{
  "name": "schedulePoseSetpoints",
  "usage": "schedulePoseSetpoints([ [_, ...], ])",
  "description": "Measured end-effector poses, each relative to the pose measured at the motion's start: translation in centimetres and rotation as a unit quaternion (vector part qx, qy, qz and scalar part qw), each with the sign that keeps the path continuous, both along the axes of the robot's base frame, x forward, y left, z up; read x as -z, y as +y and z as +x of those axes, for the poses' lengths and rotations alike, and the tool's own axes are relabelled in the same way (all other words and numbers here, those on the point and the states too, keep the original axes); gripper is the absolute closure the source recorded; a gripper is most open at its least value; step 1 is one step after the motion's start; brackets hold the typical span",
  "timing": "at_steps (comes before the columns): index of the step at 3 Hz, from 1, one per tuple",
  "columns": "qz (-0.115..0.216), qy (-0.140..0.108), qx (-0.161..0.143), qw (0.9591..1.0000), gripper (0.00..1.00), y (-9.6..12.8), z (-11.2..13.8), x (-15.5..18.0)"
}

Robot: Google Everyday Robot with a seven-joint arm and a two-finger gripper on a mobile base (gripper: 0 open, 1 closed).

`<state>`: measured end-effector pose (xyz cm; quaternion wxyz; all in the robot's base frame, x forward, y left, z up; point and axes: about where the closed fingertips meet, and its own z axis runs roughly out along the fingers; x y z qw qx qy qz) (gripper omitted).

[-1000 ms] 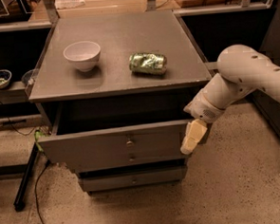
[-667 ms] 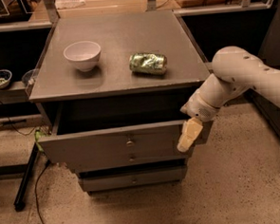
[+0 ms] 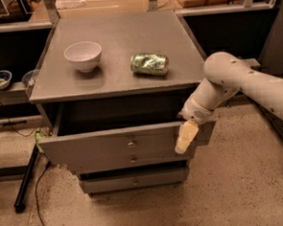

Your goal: Open top drawer

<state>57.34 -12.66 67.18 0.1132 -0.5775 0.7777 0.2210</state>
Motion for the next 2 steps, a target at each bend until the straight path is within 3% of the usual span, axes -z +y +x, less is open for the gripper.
schedulePoseSetpoints([
  [2, 0.008, 0.006, -0.011, 0.9999, 0.00, 0.12, -0.65, 0.10],
])
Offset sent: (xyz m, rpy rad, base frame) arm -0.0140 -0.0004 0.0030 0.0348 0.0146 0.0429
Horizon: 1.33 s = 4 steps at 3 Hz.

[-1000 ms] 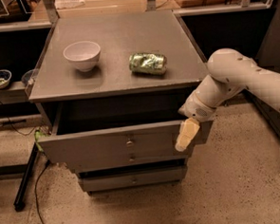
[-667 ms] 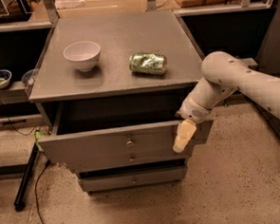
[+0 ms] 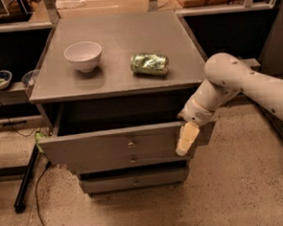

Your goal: Open top drawer

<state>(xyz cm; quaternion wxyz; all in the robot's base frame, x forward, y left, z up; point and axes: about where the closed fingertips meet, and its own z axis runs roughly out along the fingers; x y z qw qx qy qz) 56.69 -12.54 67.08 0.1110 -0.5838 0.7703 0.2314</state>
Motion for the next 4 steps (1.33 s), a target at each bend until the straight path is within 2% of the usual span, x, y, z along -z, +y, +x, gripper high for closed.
schedulePoseSetpoints([
  [2, 0.020, 0.009, -0.023, 0.9995, 0.00, 0.2, -1.7, -0.2],
  [4, 0.065, 0.032, -0.068, 0.9950, 0.00, 0.0, -4.6, -1.4],
])
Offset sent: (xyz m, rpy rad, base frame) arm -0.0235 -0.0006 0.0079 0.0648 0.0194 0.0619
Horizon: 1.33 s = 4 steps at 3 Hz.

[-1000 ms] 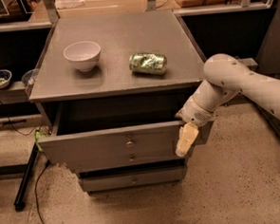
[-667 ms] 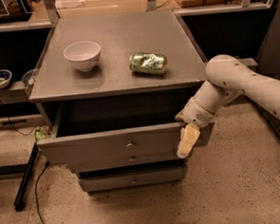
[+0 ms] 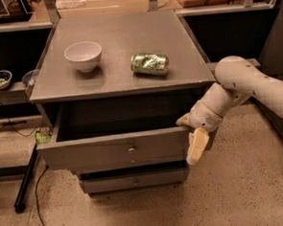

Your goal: Open top drawer

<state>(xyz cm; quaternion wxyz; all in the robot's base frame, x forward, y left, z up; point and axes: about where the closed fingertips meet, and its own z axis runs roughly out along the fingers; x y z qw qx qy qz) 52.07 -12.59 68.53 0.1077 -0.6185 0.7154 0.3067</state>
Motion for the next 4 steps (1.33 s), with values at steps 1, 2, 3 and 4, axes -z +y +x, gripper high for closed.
schedulePoseSetpoints([
  [1, 0.019, 0.012, -0.018, 0.9996, 0.00, -0.6, -2.1, -0.8],
  [2, 0.032, 0.020, -0.026, 0.9989, 0.00, -1.4, -3.7, -1.4],
  [3, 0.048, 0.028, -0.040, 0.9976, 0.00, -2.1, -6.0, -1.8],
  [4, 0.054, 0.030, -0.045, 0.9971, 0.00, -2.2, -6.5, -2.0],
])
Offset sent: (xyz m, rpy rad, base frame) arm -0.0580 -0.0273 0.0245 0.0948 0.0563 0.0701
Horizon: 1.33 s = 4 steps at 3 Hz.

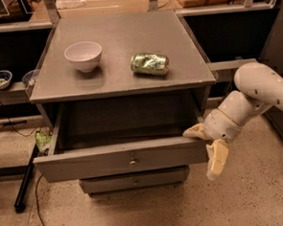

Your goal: Open top drawer

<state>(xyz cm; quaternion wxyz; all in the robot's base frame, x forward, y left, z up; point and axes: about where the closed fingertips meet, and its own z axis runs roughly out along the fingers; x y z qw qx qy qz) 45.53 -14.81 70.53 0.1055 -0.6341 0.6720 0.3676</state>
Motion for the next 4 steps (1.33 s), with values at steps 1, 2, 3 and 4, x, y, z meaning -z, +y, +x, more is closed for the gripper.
schedulePoseSetpoints([
  [1, 0.005, 0.001, -0.004, 1.0000, 0.00, -0.4, -0.9, -0.4],
  [2, 0.009, 0.003, -0.005, 0.9999, 0.00, -1.0, -1.7, -0.6],
  [3, 0.014, 0.007, 0.000, 0.9999, 0.00, -1.8, -2.5, -0.6],
  [4, 0.020, 0.012, 0.005, 0.9997, 0.00, -2.7, -3.3, -0.6],
])
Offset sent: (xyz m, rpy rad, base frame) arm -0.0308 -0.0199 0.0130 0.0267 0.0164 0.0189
